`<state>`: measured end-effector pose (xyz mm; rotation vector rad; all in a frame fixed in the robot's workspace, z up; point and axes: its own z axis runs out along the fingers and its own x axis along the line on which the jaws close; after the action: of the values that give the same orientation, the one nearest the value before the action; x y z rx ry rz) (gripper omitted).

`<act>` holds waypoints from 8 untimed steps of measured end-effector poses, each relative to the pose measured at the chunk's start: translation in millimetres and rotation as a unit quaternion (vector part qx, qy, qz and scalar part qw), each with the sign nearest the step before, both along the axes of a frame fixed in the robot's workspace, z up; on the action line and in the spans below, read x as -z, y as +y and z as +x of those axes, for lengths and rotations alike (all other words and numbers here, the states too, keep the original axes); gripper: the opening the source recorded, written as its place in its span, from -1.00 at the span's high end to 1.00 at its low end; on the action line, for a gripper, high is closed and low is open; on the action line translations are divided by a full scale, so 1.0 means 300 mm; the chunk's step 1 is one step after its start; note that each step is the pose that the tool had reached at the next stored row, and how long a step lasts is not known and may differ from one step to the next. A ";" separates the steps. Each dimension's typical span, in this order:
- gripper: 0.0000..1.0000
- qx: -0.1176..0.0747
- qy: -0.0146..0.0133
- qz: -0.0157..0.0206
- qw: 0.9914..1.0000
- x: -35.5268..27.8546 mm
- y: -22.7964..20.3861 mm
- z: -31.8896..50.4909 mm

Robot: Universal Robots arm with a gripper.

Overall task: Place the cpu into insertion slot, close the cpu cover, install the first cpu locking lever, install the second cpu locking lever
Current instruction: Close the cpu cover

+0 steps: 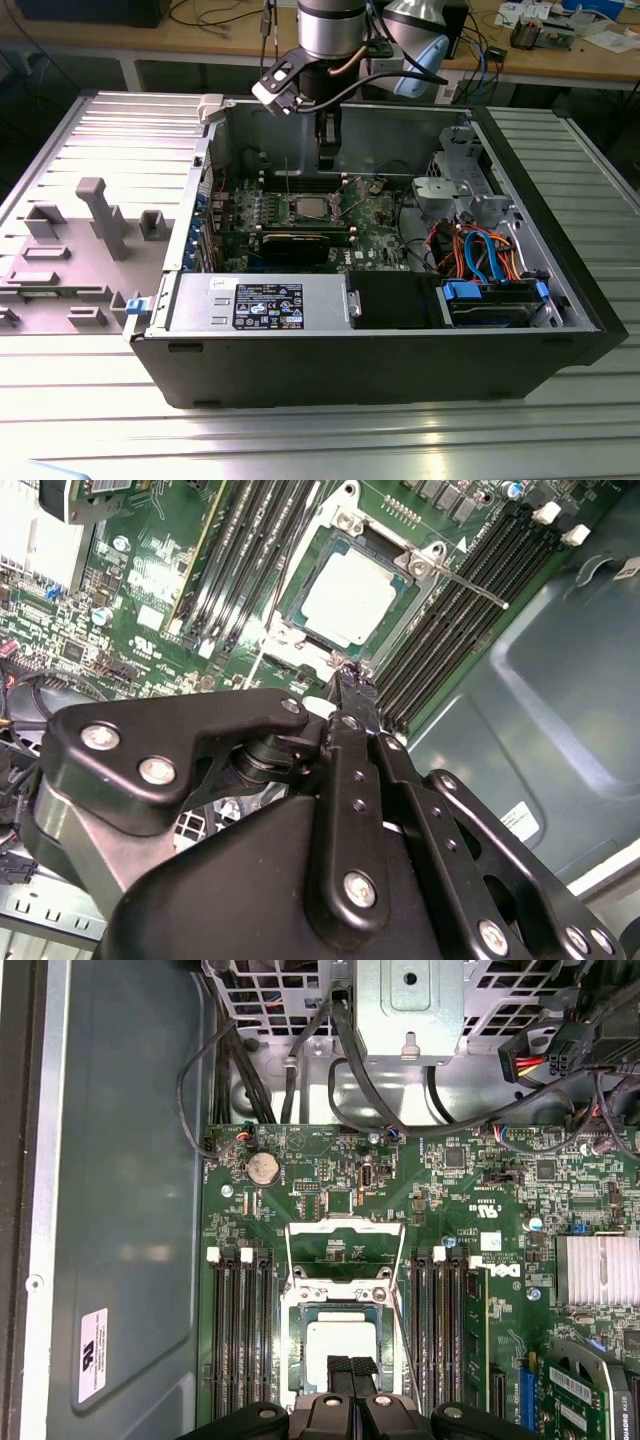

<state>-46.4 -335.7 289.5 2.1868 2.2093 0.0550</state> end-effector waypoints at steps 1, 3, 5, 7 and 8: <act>0.79 0.000 0.000 0.000 1.000 0.000 0.000 0.001; 0.79 0.000 0.000 0.000 1.000 0.000 0.000 0.002; 0.79 0.000 0.000 0.000 1.000 0.000 0.000 0.004; 0.79 0.000 0.000 0.000 1.000 0.000 0.000 0.006; 0.79 0.000 0.000 0.000 1.000 0.000 0.000 0.007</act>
<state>-44.4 -335.8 289.4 2.1867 2.2093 0.0549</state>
